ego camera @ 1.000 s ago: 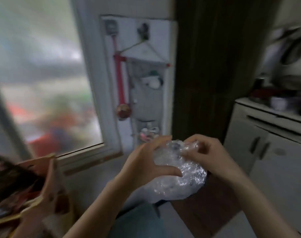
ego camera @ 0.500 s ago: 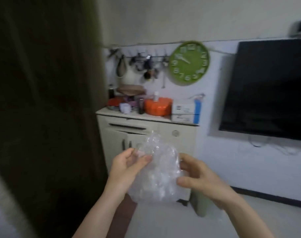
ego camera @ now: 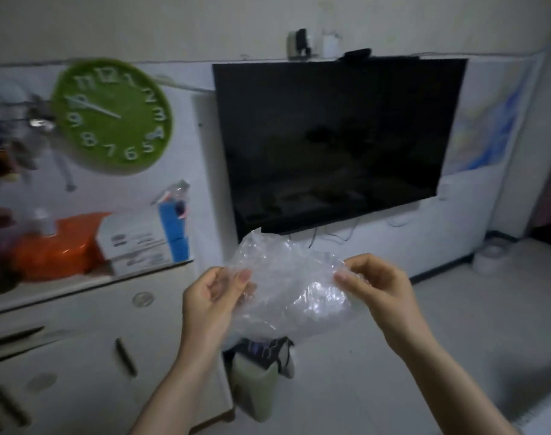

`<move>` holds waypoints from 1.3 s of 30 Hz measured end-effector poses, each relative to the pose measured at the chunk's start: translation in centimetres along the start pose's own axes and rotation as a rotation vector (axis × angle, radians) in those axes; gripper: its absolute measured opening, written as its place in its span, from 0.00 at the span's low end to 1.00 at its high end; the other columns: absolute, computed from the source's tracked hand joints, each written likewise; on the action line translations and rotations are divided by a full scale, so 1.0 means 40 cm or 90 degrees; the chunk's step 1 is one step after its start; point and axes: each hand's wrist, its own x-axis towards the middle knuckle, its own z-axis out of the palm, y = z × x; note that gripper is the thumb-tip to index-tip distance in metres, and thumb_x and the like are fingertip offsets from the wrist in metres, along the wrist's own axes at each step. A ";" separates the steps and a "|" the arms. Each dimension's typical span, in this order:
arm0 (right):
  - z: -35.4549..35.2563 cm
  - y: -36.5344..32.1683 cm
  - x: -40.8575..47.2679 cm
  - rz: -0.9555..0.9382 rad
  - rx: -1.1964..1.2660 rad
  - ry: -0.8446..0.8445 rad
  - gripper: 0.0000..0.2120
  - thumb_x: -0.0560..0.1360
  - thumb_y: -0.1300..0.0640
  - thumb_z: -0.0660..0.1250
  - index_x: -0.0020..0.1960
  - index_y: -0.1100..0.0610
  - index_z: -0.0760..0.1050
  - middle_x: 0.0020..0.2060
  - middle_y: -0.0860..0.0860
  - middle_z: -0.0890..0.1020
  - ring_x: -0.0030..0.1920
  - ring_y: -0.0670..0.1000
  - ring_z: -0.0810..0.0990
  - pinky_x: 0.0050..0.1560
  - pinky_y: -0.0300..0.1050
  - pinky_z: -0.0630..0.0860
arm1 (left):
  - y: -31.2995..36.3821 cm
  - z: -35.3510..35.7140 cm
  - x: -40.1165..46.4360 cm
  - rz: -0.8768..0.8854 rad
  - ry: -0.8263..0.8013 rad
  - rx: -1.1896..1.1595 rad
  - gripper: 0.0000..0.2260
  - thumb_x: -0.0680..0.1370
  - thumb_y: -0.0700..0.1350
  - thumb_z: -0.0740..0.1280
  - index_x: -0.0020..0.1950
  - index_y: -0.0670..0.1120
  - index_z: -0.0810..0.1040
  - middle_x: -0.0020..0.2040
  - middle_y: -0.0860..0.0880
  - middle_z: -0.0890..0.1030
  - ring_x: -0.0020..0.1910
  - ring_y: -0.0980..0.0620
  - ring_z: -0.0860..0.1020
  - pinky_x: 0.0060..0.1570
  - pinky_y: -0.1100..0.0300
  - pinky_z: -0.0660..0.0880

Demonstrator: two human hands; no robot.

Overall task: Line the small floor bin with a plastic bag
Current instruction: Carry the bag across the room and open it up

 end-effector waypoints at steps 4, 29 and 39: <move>-0.048 0.068 0.146 -0.032 -0.054 0.145 0.03 0.67 0.59 0.74 0.36 0.56 0.80 0.32 0.51 0.83 0.35 0.51 0.79 0.36 0.40 0.75 | -0.058 0.084 0.207 0.006 -0.069 -0.023 0.14 0.65 0.54 0.71 0.40 0.44 0.78 0.33 0.48 0.85 0.33 0.54 0.83 0.30 0.70 0.75; -0.896 0.392 0.891 0.029 -0.244 0.339 0.24 0.63 0.44 0.74 0.58 0.47 0.76 0.49 0.46 0.83 0.48 0.44 0.81 0.47 0.39 0.78 | -0.351 1.369 0.905 0.069 -0.619 0.030 0.12 0.64 0.49 0.78 0.45 0.53 0.82 0.42 0.55 0.85 0.43 0.57 0.82 0.42 0.65 0.78; -1.303 0.604 1.155 0.081 -0.316 0.487 0.13 0.64 0.55 0.77 0.47 0.56 0.81 0.38 0.61 0.84 0.38 0.56 0.80 0.45 0.56 0.77 | -0.466 1.940 1.073 -0.025 -0.658 -0.068 0.15 0.64 0.53 0.74 0.40 0.43 0.77 0.35 0.49 0.83 0.35 0.52 0.82 0.36 0.59 0.78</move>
